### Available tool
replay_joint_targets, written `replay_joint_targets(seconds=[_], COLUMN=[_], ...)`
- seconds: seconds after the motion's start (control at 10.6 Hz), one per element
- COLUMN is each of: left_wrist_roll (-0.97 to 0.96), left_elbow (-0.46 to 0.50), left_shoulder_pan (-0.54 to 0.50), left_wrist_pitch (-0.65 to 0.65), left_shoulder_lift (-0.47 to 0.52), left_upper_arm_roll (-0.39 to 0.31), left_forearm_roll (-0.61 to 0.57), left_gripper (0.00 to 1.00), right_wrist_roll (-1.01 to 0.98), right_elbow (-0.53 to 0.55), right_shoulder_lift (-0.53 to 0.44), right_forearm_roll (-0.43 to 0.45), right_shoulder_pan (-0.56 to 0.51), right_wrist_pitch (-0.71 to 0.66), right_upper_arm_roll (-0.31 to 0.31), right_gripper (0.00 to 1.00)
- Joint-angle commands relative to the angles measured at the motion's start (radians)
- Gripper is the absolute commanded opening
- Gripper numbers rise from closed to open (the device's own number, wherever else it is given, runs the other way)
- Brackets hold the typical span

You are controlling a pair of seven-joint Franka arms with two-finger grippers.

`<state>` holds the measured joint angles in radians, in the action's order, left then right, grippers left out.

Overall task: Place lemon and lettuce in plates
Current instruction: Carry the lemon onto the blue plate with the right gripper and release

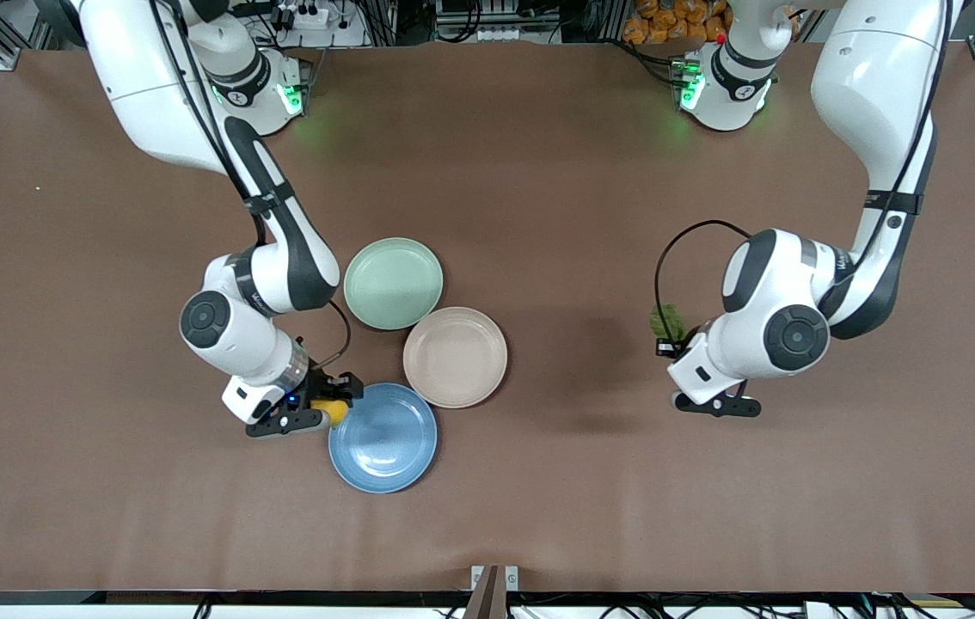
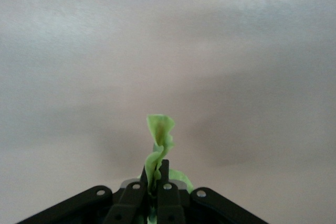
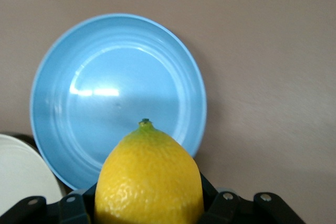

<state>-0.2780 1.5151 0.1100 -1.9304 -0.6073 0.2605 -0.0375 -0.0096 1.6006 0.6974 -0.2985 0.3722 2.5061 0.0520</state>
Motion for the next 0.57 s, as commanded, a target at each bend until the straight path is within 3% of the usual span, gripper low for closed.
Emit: replay_joint_targets(seconds=[0.0,0.47], left_wrist_roll=[-0.081,-0.217], left_elbow=[-0.009,-0.049], left_shoulder_pan=[0.045,0.141], left_wrist_pitch=[0.013,-0.012], left_shoulder_lift=[0.006,-0.015], left_upper_arm_roll=[0.005,0.005], left_forearm_roll=[0.022,0.024], left_gripper=[0.00,0.00], right_wrist_roll=[0.003,0.008], right_elbow=[-0.079,-0.165], right_shoulder_lift=[0.089,0.177], right_forearm_roll=[-0.072,-0.116], right_shoulder_pan=[0.030,0.066], right_wrist_pitch=[0.077,0.115], right_upper_arm_roll=[0.006,0.022], right_gripper=[0.27,0.29])
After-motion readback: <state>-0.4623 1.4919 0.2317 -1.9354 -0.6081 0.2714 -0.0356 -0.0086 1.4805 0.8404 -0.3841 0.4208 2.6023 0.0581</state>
